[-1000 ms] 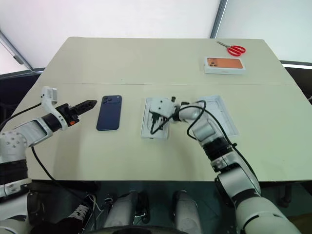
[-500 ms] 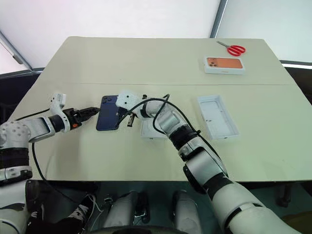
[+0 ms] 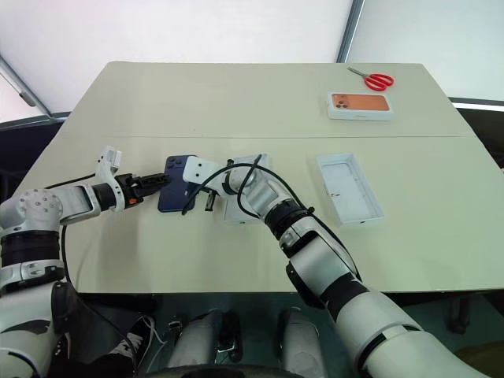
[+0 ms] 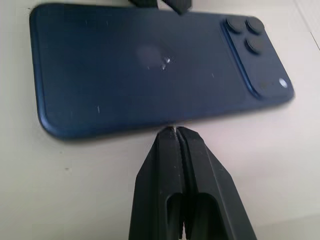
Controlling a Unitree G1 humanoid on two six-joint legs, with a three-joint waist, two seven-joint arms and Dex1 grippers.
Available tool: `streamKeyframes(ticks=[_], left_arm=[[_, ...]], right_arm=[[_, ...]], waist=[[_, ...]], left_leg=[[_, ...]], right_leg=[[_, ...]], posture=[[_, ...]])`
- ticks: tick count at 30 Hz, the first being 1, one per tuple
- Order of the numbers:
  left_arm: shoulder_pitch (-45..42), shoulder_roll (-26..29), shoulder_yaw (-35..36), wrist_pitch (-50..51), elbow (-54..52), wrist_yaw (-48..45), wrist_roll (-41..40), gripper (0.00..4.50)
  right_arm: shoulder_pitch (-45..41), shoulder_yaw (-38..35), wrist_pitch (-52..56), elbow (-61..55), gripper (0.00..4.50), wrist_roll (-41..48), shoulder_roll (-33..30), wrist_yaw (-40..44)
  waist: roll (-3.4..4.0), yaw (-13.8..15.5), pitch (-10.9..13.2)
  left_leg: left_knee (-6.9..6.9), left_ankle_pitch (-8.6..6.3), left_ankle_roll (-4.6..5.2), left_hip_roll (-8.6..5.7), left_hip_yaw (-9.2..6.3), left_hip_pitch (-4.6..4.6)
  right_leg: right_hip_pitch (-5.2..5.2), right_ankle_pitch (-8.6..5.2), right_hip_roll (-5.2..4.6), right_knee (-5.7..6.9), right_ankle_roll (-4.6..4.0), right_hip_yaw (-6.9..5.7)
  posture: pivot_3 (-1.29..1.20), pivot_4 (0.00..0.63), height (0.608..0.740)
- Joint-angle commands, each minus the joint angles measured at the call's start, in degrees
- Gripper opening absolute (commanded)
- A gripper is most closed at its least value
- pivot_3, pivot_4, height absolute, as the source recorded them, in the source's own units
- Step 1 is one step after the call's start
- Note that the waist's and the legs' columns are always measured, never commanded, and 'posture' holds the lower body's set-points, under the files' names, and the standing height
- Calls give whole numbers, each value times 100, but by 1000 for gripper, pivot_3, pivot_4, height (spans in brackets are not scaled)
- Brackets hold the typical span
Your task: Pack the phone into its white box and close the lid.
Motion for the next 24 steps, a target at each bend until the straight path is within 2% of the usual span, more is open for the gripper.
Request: streamKeyframes(ticks=[1, 5, 16, 19, 23, 24], left_arm=[[193, -312, -410, 229, 248, -151, 134, 3477], [93, -487, -575, 301, 55, -98, 320, 3477], [-36, -755, -339, 356, 108, -145, 475, 3477], [-43, -723, -126, 326, 260, -162, 465, 2694], [13, -684, -52, 369, 199, -188, 429, 710], [26, -672, -56, 384, 172, -202, 419, 710]], right_arm=[[-75, -53, 6, -14, 61, 39, 154, 30], [-72, 3, -88, 9, 61, -28, 113, 35], [-50, -2, -184, 32, 61, -72, 104, 21], [-35, 1, -187, -2, 0, -76, 64, 48], [-45, -25, -194, 36, 0, -67, 22, 58], [-46, -32, -190, 36, 0, -64, 22, 49]], waist=[[1, 0, -2], [3, 20, -5], [3, 74, -5], [3, 72, -5], [3, 74, -5], [1, 75, -6]], left_leg=[[-3, 0, 0, -1, 0, 5], [-9, 0, -1, -4, 0, 20], [-13, -1, -1, -5, 2, 39], [-13, -1, -1, -4, 3, 40], [-15, -1, -2, -4, 4, 39], [-15, -1, -1, -4, 3, 39]], right_leg=[[4, 0, -1, 0, 0, 0], [17, -1, -4, -1, 0, 1], [31, -1, -6, -2, 0, 12], [30, -1, -6, -2, 0, 13], [27, -1, -6, -2, 0, 14], [28, -1, -6, -2, 0, 14]], posture=[[0, 150, 738], [0, 150, 738], [0, 150, 738], [0, 150, 738], [0, 150, 738], [0, 150, 738]])
